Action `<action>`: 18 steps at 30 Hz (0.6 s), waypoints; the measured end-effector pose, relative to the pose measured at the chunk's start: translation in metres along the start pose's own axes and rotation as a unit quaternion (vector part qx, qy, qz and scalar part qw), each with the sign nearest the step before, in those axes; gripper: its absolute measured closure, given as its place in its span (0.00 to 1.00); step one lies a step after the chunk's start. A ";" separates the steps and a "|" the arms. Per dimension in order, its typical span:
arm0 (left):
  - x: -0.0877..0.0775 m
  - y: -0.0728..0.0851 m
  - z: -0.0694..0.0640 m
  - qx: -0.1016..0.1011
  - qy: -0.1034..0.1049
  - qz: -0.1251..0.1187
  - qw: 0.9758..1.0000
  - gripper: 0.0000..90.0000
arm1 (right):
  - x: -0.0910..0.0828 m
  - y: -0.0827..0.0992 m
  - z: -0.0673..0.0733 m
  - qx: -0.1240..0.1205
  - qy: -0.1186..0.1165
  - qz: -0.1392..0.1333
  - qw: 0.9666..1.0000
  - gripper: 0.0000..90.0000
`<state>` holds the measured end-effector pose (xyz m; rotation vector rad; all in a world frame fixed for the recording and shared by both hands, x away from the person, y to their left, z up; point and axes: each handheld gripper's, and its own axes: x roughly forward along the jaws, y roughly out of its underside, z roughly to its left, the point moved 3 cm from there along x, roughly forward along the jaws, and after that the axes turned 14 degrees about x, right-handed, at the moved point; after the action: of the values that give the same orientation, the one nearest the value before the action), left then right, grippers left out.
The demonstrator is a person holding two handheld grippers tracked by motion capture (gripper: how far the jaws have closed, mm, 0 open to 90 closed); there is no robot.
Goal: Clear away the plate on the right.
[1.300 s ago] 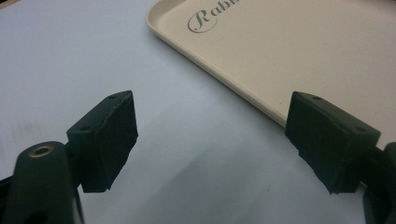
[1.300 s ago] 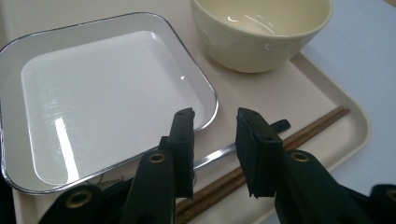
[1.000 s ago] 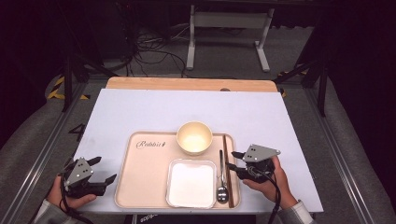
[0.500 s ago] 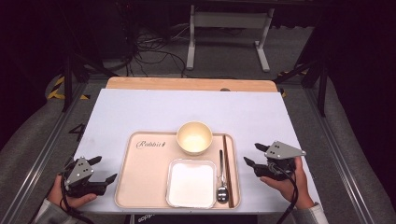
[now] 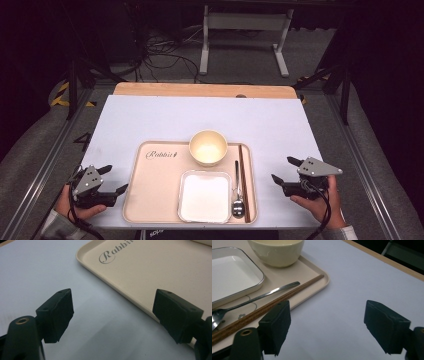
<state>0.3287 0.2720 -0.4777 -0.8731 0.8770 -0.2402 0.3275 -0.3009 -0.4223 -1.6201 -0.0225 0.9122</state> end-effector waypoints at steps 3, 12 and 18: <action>0.002 -0.002 0.001 0.002 0.002 -0.004 1.000 0.20 | 0.003 0.010 -0.005 0.012 0.006 0.001 1.000 0.20; 0.005 -0.004 0.002 0.004 0.003 -0.004 1.000 0.20 | 0.009 0.040 -0.030 0.064 0.028 -0.023 0.997 0.15; 0.005 -0.006 0.000 0.010 0.005 -0.002 1.000 0.20 | 0.009 0.045 -0.039 0.076 0.054 -0.027 0.995 0.14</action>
<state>0.3325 0.2655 -0.4764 -0.8558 0.8804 -0.2568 0.3349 -0.3420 -0.4663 -1.5183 0.0756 0.7657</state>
